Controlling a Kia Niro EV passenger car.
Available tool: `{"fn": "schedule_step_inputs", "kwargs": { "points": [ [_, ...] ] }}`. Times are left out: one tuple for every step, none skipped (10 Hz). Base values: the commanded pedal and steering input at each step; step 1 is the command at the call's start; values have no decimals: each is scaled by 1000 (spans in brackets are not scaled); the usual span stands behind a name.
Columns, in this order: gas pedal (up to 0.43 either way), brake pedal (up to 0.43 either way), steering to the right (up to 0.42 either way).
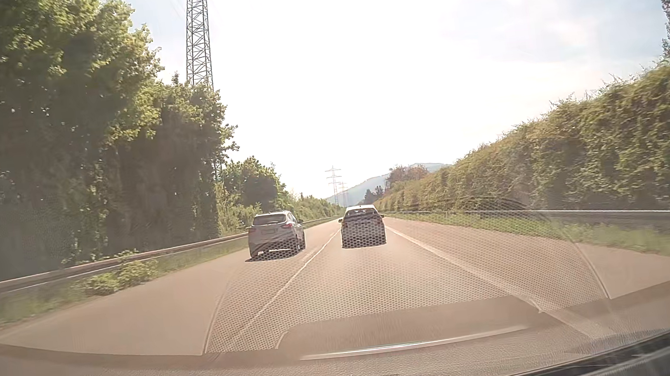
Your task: Follow the waypoints while adhering to traffic rules and regulations
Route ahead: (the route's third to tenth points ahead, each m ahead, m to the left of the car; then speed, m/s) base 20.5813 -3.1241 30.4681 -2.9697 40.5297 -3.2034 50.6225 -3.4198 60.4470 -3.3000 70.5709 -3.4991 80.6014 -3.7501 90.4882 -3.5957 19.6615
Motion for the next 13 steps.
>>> {"fn": "schedule_step_inputs", "kwargs": {
  "points": [
    [228,0,-6],
    [228,0,-7],
    [228,0,-9],
    [228,0,-9],
    [228,0,-9],
    [220,0,-9],
    [220,0,-9],
    [220,0,-9],
    [220,0,-9],
    [220,0,-9],
    [220,0,-8],
    [220,0,-8],
    [220,0,-7]
  ]
}}
